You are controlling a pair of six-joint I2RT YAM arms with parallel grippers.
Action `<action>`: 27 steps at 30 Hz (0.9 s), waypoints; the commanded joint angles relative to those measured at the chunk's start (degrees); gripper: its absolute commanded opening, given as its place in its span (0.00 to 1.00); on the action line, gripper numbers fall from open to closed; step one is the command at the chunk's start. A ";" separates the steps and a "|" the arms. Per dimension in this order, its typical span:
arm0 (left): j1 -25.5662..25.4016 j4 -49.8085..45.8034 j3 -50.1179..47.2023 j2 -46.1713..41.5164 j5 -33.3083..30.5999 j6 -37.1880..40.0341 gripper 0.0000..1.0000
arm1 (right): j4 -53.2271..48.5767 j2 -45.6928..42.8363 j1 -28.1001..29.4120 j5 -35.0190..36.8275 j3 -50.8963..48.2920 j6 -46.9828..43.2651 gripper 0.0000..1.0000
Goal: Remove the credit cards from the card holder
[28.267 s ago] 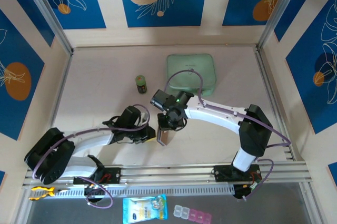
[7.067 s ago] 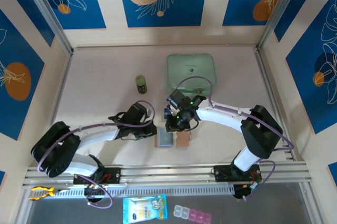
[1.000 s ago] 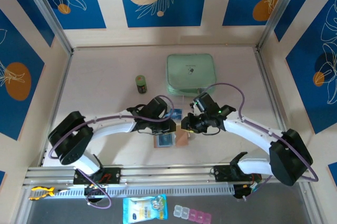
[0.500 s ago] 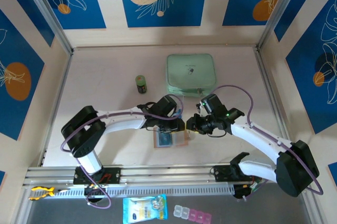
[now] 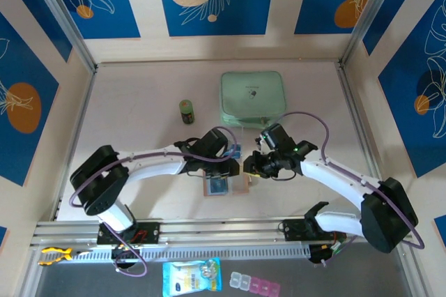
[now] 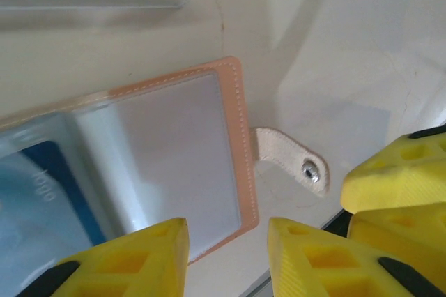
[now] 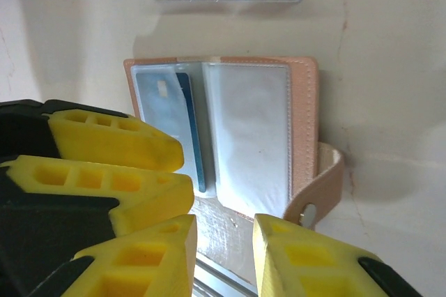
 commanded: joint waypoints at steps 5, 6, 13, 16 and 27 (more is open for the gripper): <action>2.77 -1.93 -6.12 -6.82 -2.56 1.89 0.30 | 0.29 6.27 4.18 -0.15 5.27 0.51 0.28; 3.13 -1.99 -6.90 -7.61 -2.70 1.86 0.29 | 0.51 7.40 4.73 -0.13 5.94 0.58 0.27; 4.53 -2.32 -11.06 -10.68 -3.38 1.83 0.23 | 3.47 15.56 7.50 -1.34 8.99 0.74 0.20; 4.78 -1.64 -12.00 -10.71 -3.01 1.75 0.21 | 4.82 18.67 8.15 -2.22 9.50 0.77 0.18; 4.93 0.04 -13.07 -8.43 -1.74 1.45 0.16 | 6.90 23.93 8.11 -2.30 7.19 0.67 0.14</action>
